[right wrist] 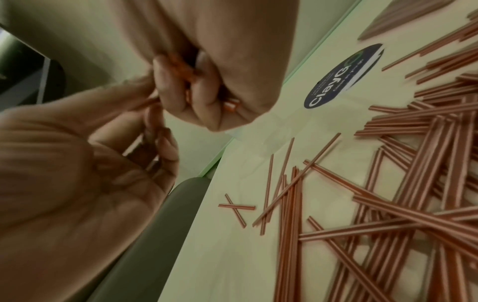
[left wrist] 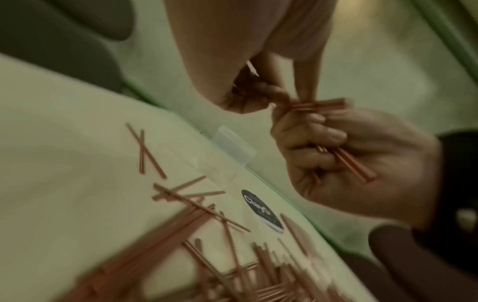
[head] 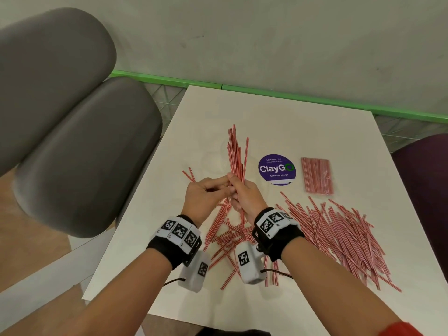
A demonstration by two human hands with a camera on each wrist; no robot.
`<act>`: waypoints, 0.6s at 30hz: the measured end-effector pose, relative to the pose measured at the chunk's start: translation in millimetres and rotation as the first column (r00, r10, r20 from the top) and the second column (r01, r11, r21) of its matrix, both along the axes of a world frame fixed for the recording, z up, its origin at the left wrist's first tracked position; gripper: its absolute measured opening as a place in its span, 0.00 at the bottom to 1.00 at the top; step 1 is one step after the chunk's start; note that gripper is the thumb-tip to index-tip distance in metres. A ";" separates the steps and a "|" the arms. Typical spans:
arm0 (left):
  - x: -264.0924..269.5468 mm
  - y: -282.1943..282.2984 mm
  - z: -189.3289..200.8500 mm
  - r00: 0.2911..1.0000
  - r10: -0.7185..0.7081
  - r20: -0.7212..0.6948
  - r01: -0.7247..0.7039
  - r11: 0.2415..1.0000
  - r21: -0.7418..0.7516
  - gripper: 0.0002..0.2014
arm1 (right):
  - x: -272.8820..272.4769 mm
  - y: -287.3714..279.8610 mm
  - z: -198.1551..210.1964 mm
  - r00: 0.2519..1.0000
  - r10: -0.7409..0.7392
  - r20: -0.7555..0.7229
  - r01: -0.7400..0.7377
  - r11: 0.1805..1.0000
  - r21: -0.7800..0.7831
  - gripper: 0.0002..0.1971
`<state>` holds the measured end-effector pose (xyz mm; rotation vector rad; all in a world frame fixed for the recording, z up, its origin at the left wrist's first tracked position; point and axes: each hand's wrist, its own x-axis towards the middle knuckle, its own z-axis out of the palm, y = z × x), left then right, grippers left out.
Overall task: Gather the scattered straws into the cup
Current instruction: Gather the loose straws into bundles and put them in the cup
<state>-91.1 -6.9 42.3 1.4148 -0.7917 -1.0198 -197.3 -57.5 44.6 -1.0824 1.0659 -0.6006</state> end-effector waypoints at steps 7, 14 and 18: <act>0.3 -18.1 7.6 0.971 -0.061 -0.230 0.084 0.993 0.088 0.24 | 9.3 12.8 7.8 0.962 0.258 -0.085 -0.259 0.966 -0.003 0.18; -5.5 -22.3 18.9 0.933 0.024 -0.360 0.034 0.988 0.153 0.20 | 3.8 8.9 14.8 0.911 0.361 -0.200 -0.364 0.931 0.022 0.13; -2.9 -29.2 21.3 0.805 0.320 -0.501 -0.287 0.947 0.143 0.18 | 3.2 5.7 14.8 0.887 0.390 -0.246 -0.376 0.921 0.103 0.18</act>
